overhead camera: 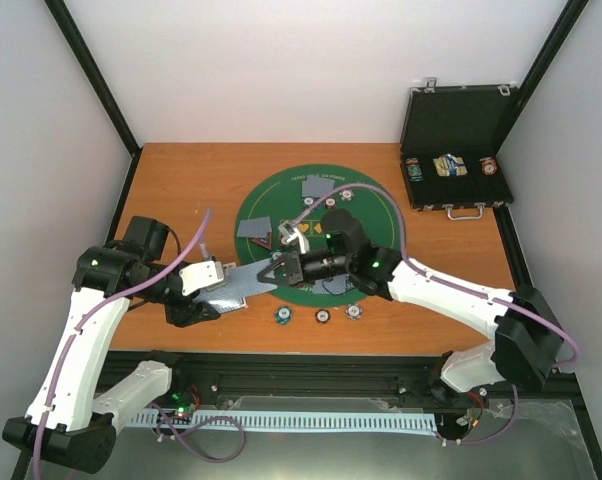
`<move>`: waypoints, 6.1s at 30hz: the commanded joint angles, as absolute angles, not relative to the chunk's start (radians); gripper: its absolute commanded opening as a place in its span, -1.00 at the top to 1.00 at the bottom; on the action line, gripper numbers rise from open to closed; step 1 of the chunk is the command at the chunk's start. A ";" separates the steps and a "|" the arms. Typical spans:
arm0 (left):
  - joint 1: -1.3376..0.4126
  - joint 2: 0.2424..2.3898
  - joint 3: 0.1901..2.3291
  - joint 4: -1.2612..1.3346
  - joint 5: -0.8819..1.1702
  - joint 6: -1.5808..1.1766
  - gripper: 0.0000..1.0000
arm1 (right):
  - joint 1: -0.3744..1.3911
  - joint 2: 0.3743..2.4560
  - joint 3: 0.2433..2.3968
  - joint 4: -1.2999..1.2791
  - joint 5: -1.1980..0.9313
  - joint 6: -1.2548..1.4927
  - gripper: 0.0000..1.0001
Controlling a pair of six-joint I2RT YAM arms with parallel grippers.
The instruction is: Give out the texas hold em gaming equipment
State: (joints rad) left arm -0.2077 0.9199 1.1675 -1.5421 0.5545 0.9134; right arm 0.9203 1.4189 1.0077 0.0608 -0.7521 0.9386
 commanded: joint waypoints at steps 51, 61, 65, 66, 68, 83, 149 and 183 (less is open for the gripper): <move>-0.207 0.919 1.207 -1.553 0.605 0.928 0.77 | 0.408 1.351 0.855 -0.472 -0.511 0.544 0.20; -0.207 0.929 1.206 -1.540 0.611 0.922 0.77 | 0.760 1.265 0.921 -0.181 -0.655 0.791 -0.57; -0.207 0.933 1.204 -1.539 0.612 0.916 0.77 | 0.859 1.293 0.934 0.000 -0.709 0.863 -0.69; -0.207 0.933 1.202 -1.539 0.615 0.915 0.77 | 0.881 1.302 0.940 0.032 -0.718 0.873 -0.71; -0.207 0.934 1.198 -1.535 0.622 0.909 0.76 | 0.921 1.326 0.958 0.071 -0.724 0.885 -0.73; -0.208 0.928 1.200 -1.538 0.634 0.908 0.77 | 1.106 1.604 1.173 0.119 -0.747 0.885 -0.72; -0.208 0.908 1.197 -1.537 0.601 0.903 0.76 | 0.692 1.646 1.405 -0.674 -0.377 0.301 0.94; -0.208 0.894 1.202 -1.549 0.557 0.911 0.73 | 0.867 2.129 1.470 -0.358 0.543 -0.483 0.47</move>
State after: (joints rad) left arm -0.2077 0.8932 1.1740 -1.5501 0.5491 0.9123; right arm 0.8444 2.1441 1.4792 -0.2558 0.6407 -0.5491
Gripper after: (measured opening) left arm 0.603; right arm 0.189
